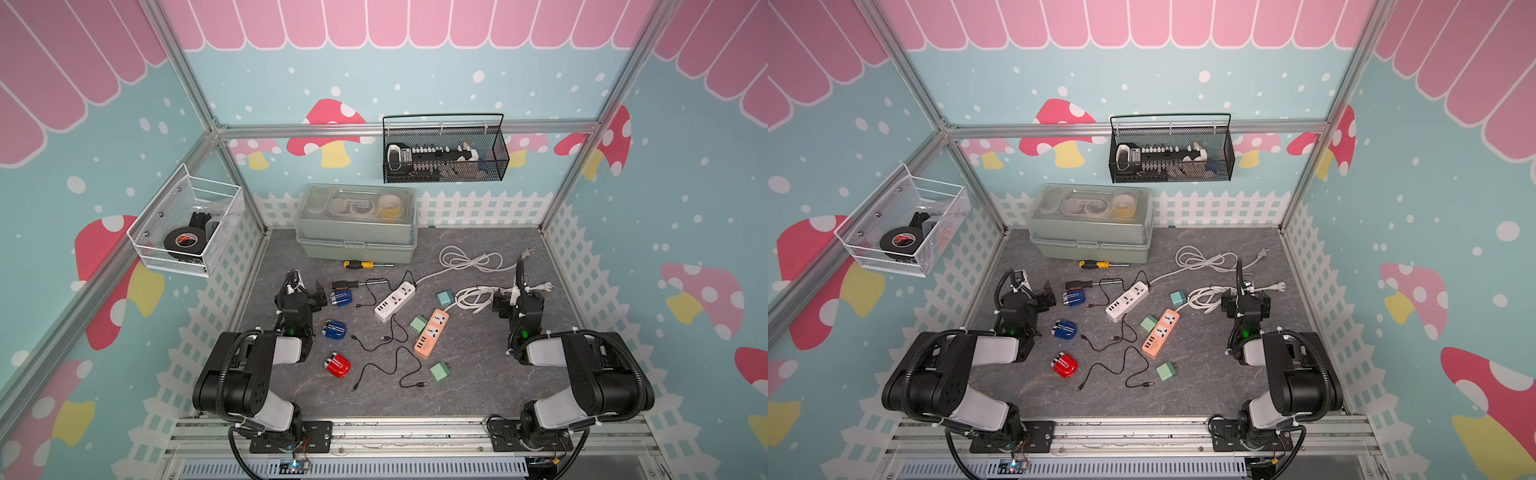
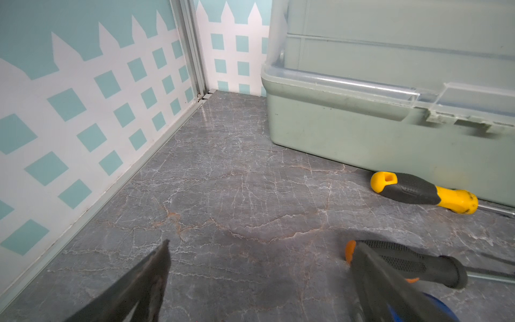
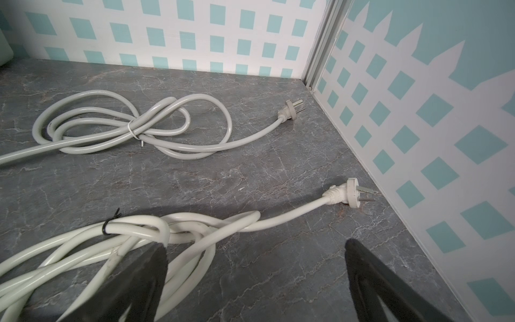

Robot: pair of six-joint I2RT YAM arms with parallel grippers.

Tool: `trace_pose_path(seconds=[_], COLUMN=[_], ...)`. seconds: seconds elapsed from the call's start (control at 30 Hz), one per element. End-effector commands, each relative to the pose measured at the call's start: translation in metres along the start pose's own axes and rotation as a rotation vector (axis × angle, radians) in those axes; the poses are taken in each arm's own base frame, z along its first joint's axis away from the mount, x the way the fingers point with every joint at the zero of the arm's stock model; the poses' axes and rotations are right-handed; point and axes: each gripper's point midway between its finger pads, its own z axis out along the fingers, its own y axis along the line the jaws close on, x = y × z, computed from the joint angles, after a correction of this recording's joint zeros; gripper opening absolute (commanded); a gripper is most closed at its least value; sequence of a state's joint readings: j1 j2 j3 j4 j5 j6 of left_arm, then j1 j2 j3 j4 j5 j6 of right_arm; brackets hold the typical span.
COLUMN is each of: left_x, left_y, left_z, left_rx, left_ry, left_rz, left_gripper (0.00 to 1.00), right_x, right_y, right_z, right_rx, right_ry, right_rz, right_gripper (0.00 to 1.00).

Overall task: Charge the electric shaver
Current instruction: Pick up the charging cable from the center of the board.

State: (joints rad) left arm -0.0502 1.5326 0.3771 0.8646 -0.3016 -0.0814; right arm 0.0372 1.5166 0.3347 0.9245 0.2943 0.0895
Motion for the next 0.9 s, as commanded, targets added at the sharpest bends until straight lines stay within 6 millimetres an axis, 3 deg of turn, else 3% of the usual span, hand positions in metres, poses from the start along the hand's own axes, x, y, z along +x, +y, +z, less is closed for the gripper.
trace_pose_path(seconds=[0.0,0.1,0.17,0.23,0.27,0.3,0.33,0.37,0.4,0.47,0.53,0.6,0.67,0.77,0.87], left_x=[-0.010,-0.030,-0.066,-0.113,-0.125,-0.135,-0.143,-0.140,-0.136,-0.133,-0.135,-0.133,-0.118,-0.081,-0.051], left_y=[-0.004,-0.002,-0.012,-0.017,-0.026,-0.027,-0.009,0.011,0.016,-0.006,-0.036,-0.082,-0.128,-0.196,-0.244], left_z=[0.001,-0.012,-0.031,-0.045,-0.048,-0.053,-0.057,-0.057,-0.051,-0.035,-0.039,-0.053,-0.073,-0.106,-0.122], left_rx=[0.014,-0.050,-0.112,-0.139,-0.083,-0.073,-0.175,-0.276,-0.261,-0.104,-0.033,0.106,0.241,0.438,0.595], left_ry=[-0.029,-0.060,-0.086,-0.131,-0.066,-0.001,0.014,0.017,0.060,0.165,0.226,0.297,0.373,0.489,0.590], left_rz=[0.003,0.039,0.089,-0.013,-0.044,-0.102,-0.259,-0.442,-0.552,-0.637,-0.600,-0.513,-0.419,-0.267,-0.107], left_gripper=[0.99,0.99,0.99,0.99,0.99,0.99,0.99,0.99,0.99,0.93,0.86,0.75,0.66,0.62,0.55], right_x=[-0.007,-0.027,-0.064,-0.113,-0.131,-0.131,-0.130,-0.131,-0.134,-0.140,-0.132,-0.123,-0.107,-0.077,-0.073], right_y=[0.000,0.001,-0.009,-0.023,-0.029,-0.033,-0.033,-0.031,-0.018,0.010,0.021,0.046,0.075,0.104,0.129], right_z=[0.003,-0.003,-0.013,-0.027,-0.033,-0.038,-0.043,-0.042,-0.036,-0.032,-0.039,-0.050,-0.065,-0.090,-0.114], right_rx=[-0.004,-0.008,0.031,0.064,0.077,0.096,0.103,0.101,0.029,-0.089,-0.032,-0.077,-0.180,-0.298,-0.462], right_ry=[-0.022,-0.029,-0.010,-0.073,-0.065,0.003,0.076,0.097,0.106,0.192,0.328,0.425,0.524,0.649,0.626], right_rz=[-0.017,-0.035,0.001,0.218,0.400,0.551,0.650,0.680,0.659,0.560,0.444,0.302,0.219,0.209,0.198], right_gripper=[0.99,0.99,0.99,0.99,0.99,0.99,0.99,0.99,0.99,0.99,0.98,0.98,0.99,0.98,0.93])
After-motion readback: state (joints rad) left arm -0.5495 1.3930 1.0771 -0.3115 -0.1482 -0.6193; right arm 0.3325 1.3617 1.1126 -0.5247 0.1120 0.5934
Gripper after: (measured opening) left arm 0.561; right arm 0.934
